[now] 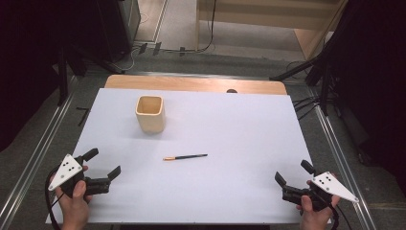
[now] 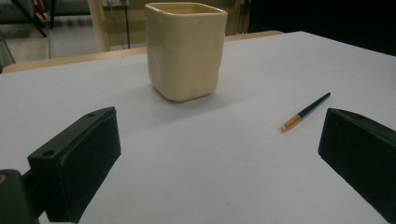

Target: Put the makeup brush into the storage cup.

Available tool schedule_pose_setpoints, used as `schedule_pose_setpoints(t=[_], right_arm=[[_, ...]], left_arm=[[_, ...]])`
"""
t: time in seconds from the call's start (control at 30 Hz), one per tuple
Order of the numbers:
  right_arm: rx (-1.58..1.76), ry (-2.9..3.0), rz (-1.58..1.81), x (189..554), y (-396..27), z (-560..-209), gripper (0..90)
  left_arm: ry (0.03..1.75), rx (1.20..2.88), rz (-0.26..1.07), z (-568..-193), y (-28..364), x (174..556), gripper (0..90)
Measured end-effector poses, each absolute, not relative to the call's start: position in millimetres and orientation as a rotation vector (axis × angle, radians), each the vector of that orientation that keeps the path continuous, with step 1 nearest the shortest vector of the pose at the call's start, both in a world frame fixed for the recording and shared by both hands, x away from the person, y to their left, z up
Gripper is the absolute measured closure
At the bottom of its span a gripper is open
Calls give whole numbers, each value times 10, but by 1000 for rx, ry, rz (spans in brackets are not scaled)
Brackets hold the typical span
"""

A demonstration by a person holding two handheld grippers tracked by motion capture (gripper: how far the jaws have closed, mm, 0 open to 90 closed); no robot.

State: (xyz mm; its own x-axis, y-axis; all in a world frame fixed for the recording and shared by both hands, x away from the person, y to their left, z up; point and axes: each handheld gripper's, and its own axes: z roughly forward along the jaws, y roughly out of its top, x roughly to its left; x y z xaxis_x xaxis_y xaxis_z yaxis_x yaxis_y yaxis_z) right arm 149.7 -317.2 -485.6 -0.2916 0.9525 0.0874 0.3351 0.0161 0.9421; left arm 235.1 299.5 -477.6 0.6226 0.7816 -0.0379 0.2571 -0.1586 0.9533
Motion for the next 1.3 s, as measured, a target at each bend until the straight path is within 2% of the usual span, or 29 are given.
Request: schedule_pose_setpoints(t=[0.37,0.67,1.1,1.17,1.3], right_arm=[[1307,1723,1282,1551,-3106,-4850,0],[1291,1775,1269,1578,-3034,-4869,0],[1295,1820,1246,1601,-2986,-4907,6],[1298,1823,1245,1606,-2985,-4910,12],[1314,1829,1232,1614,-2972,-4927,26]], left_arm=[[776,1836,569,-4536,2690,2472,0],[674,2103,418,-4360,2202,2806,0],[540,2341,314,-4393,1731,3107,3],[559,2364,280,-4415,1671,3144,76],[541,2463,277,-4499,1545,3183,93]])
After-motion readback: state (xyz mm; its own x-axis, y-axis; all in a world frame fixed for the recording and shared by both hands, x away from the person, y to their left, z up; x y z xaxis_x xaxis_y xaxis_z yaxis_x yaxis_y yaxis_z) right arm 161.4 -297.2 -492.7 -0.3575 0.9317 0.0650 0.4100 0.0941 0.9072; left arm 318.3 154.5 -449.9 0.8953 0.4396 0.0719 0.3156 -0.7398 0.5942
